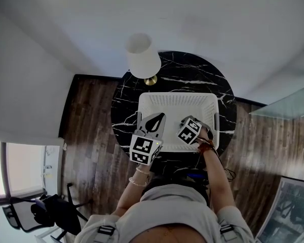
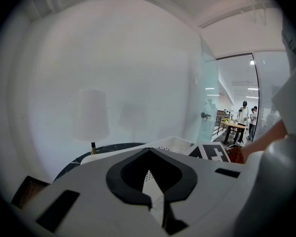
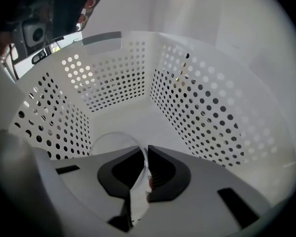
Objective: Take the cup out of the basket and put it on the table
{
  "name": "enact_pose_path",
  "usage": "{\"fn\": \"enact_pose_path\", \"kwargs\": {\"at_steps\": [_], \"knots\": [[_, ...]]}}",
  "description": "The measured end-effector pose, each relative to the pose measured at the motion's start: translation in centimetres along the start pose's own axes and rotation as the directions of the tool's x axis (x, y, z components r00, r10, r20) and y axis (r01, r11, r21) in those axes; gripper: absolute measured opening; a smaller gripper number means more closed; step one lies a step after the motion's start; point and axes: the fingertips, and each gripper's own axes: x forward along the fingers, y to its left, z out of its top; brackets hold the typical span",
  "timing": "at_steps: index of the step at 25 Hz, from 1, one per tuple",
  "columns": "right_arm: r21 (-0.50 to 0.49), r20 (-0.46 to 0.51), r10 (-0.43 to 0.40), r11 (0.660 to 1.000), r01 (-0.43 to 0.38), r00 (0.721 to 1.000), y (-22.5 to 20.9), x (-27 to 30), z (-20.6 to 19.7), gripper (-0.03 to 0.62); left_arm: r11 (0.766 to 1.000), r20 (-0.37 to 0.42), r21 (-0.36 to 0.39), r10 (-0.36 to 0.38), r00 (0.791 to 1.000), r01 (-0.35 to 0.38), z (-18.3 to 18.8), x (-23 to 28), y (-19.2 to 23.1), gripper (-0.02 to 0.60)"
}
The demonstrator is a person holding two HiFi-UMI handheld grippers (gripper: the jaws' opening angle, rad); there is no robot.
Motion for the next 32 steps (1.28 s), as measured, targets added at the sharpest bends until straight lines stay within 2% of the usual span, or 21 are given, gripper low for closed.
{"fn": "enact_pose_path", "kwargs": {"at_steps": [19, 32], "knots": [[0.061, 0.199, -0.022, 0.998, 0.01, 0.98, -1.0, -4.7, 3.8, 0.028, 1.0, -0.004, 0.007, 0.022, 1.0, -0.022, 0.0, -0.8, 0.3, 0.005], [0.126, 0.353, -0.096, 0.99, 0.054, 0.931, -1.5, -11.3, 6.1, 0.028, 0.999, 0.007, 0.02, 0.046, 0.999, -0.046, 0.5, -1.5, 0.5, 0.005]]}}
